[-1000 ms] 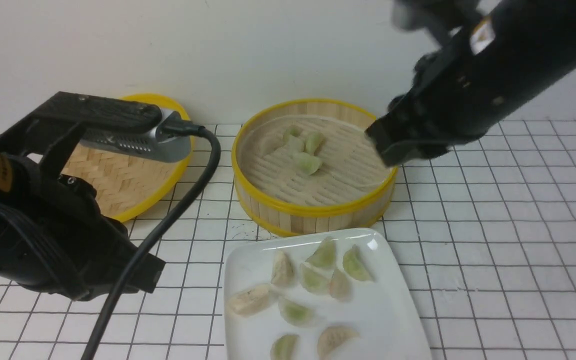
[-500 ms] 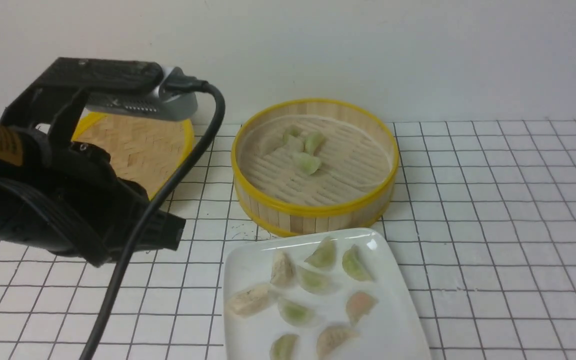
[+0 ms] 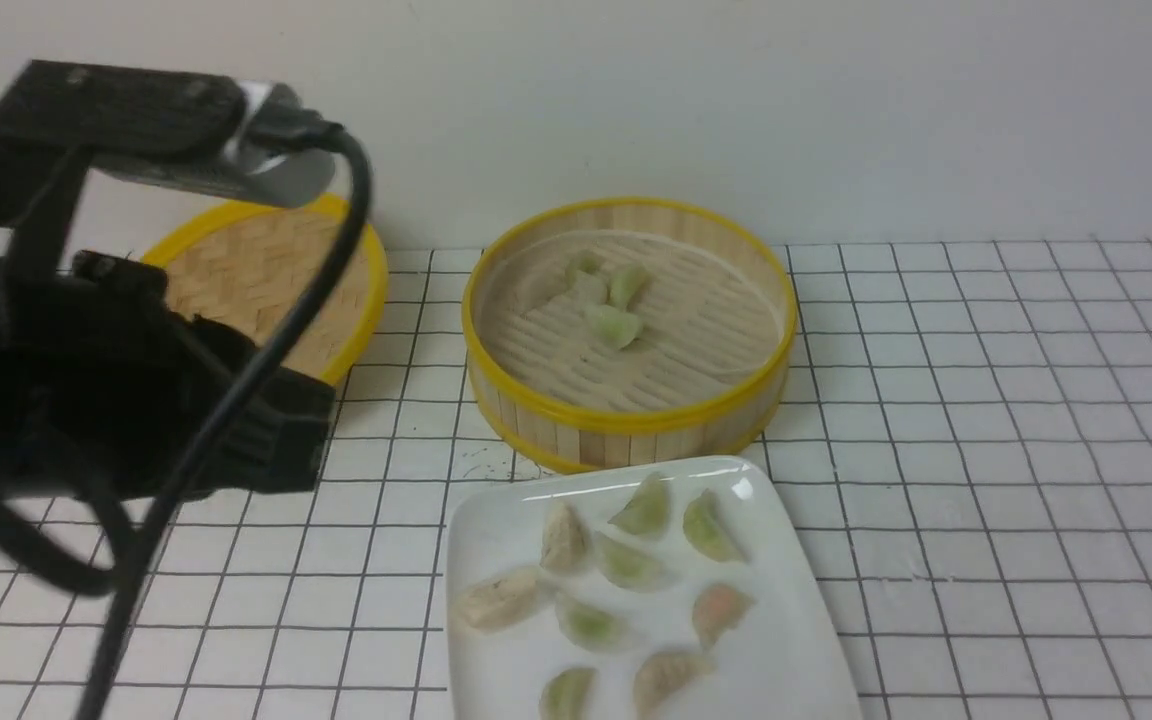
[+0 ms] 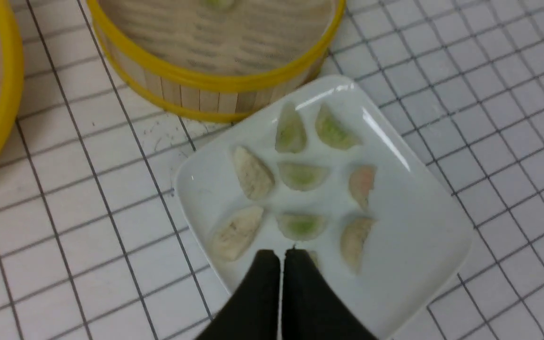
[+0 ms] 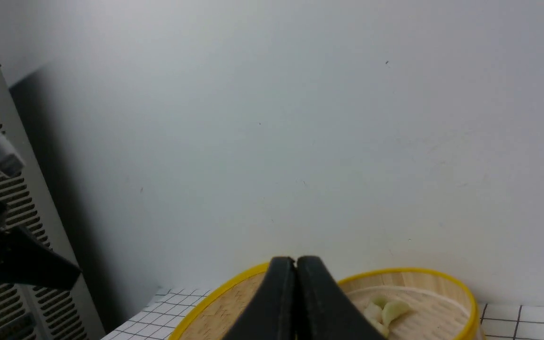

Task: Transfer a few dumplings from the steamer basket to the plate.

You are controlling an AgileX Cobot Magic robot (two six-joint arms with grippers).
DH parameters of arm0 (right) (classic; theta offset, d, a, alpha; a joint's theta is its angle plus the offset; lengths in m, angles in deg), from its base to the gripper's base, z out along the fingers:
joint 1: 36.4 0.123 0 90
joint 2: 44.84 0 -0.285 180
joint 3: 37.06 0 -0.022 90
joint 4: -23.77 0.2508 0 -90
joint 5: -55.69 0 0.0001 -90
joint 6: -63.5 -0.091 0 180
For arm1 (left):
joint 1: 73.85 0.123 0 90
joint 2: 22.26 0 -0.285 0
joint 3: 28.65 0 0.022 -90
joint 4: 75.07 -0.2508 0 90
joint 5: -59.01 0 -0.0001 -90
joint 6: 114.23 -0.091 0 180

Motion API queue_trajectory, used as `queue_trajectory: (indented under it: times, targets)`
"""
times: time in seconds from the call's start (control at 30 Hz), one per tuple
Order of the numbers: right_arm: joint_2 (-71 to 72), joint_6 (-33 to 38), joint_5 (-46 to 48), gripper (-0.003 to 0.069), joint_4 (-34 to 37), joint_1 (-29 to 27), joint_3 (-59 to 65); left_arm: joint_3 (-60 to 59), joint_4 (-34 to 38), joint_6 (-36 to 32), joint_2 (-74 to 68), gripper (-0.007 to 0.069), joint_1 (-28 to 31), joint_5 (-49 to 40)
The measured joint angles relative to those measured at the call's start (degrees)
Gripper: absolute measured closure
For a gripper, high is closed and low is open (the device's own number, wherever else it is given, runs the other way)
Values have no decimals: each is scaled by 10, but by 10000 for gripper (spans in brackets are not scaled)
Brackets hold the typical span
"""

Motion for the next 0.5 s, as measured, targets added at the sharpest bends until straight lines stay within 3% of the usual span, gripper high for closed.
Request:
queue_trajectory:
  times: [0.27,0.5]
  targets:
    - [0,0,0,672,0,0,1,-213,-15,0,247,631,0,219]
    - [0,0,0,672,0,0,1,-302,-16,0,352,631,0,255]
